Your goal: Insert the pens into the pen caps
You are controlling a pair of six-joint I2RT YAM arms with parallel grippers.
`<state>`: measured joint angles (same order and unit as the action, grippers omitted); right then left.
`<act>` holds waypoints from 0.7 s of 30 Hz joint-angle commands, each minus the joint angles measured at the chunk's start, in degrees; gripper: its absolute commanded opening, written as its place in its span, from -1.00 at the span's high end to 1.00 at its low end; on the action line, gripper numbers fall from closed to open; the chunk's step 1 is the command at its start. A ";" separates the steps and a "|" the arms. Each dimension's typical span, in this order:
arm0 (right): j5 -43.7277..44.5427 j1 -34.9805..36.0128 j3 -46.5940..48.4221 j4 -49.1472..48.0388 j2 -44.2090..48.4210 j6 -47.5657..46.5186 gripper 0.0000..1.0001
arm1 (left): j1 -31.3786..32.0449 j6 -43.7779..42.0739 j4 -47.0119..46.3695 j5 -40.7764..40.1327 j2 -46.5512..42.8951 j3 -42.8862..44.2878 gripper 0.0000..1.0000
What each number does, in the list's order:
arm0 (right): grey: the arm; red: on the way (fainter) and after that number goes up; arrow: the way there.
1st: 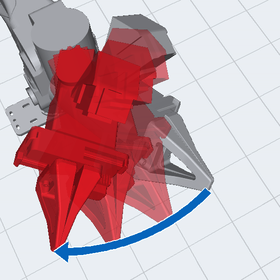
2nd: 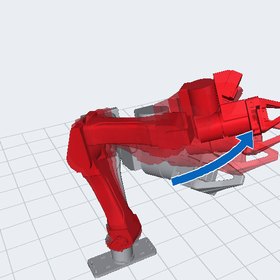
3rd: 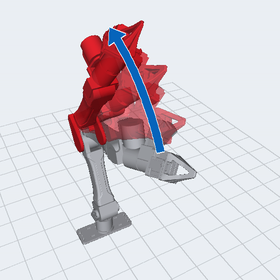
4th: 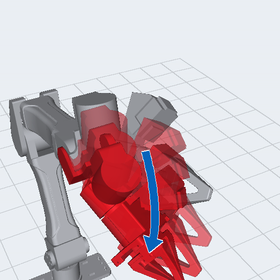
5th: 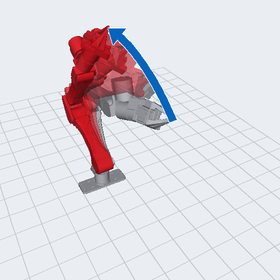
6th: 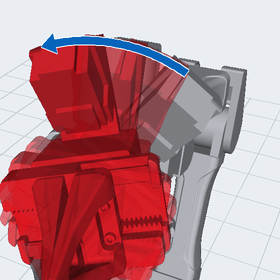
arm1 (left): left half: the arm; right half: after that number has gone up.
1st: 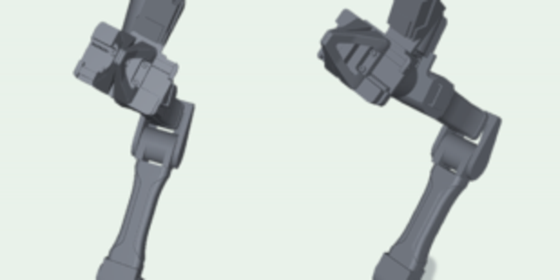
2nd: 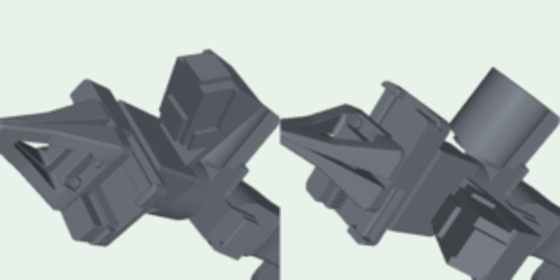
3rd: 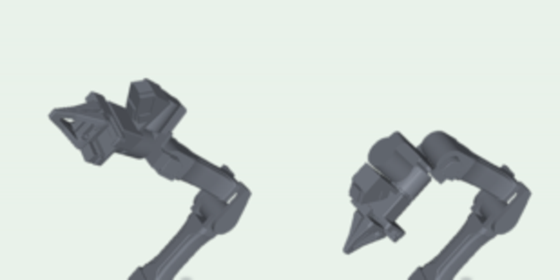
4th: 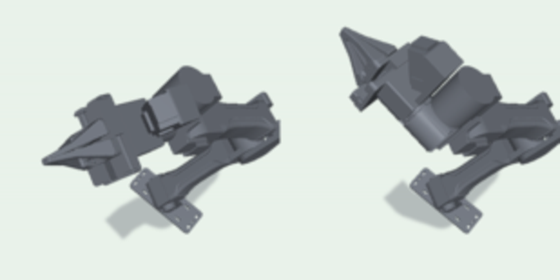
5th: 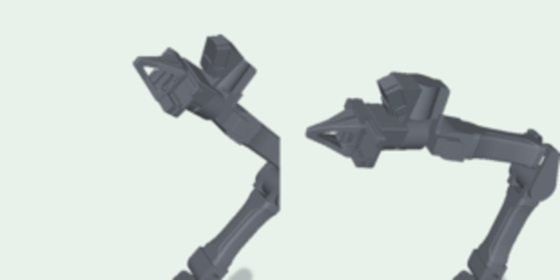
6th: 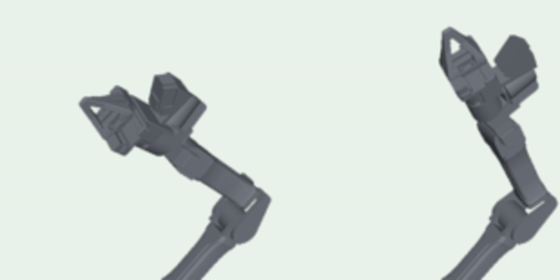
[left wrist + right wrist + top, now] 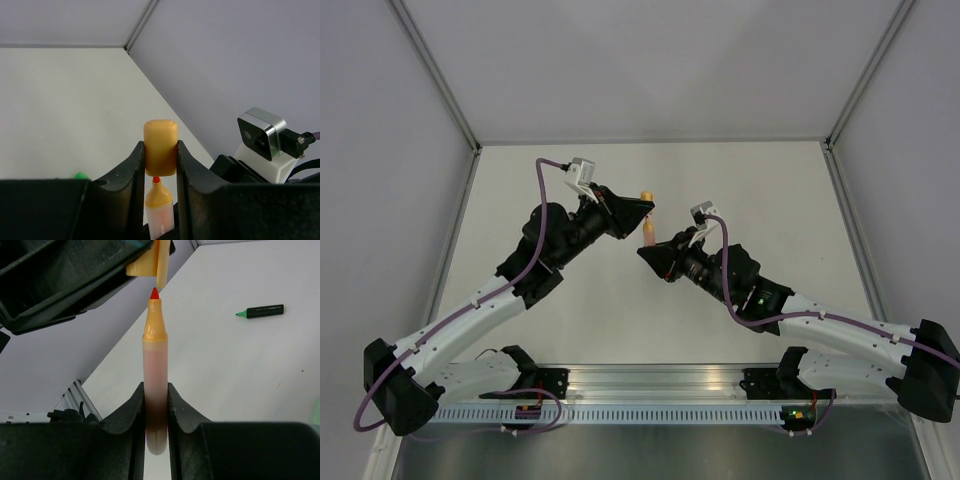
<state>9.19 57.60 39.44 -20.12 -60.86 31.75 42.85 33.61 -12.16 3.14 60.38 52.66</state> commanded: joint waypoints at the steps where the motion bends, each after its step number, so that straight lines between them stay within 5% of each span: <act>1: 1.79 0.32 3.18 -1.94 0.66 -0.28 1.00 | 0.13 -1.35 -2.51 1.43 0.53 -0.72 0.95; 21: 9.18 0.23 12.58 5.09 -1.98 -5.64 1.00 | 0.13 -0.73 -5.50 9.87 -0.35 -4.94 0.95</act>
<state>15.11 57.95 47.09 -12.16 -63.29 28.64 42.44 33.63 -18.44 7.05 61.19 49.19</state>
